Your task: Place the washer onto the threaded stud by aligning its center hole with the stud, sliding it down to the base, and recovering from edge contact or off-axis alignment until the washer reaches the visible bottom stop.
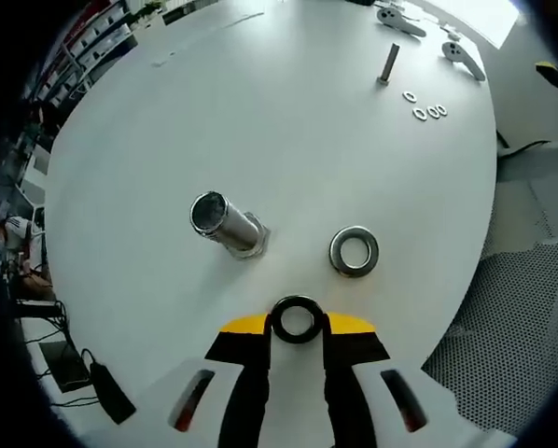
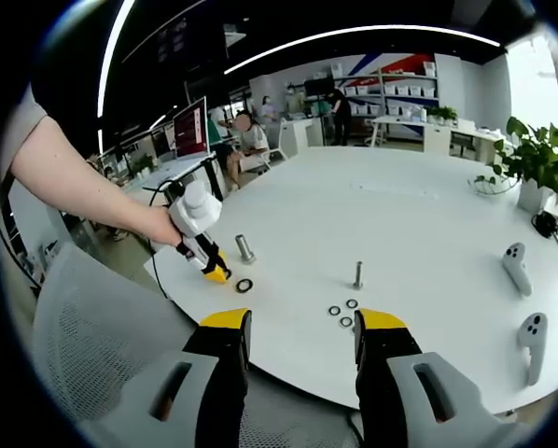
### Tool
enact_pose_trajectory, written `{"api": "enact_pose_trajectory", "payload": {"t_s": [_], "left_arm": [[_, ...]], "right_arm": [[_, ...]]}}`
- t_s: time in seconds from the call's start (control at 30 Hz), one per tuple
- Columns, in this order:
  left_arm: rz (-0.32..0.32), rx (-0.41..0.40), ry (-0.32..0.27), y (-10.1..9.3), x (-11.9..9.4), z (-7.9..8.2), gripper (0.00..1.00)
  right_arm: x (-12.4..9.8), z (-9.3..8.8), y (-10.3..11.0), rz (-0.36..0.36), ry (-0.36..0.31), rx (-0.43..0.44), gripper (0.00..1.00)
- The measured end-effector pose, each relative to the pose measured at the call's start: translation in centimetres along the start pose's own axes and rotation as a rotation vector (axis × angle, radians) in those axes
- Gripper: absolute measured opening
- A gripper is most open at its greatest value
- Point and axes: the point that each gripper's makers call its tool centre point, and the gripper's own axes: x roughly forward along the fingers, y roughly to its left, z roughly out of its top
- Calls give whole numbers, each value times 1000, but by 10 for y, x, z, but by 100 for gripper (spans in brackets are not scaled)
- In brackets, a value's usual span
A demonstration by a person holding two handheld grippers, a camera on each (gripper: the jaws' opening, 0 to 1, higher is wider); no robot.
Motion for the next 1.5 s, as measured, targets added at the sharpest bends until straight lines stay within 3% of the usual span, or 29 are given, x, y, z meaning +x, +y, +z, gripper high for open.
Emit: {"api": "enact_pose_trajectory", "payload": {"t_s": [0.53,0.93,1.13,1.5], "left_arm": [[20,61,-97,8,-36,15,19],[54,152,-171,14,-66,50,19],[67,169,-175,22,-68,63,19],[71,192,-122,30,-56,68,19]], "right_arm": [[0,0,2,7,0,-2,47],[0,0,1,6,0,-5,46],[0,1,1,4,-5,-4,46],[-1,3,-2,-7,-15,6,46]]}}
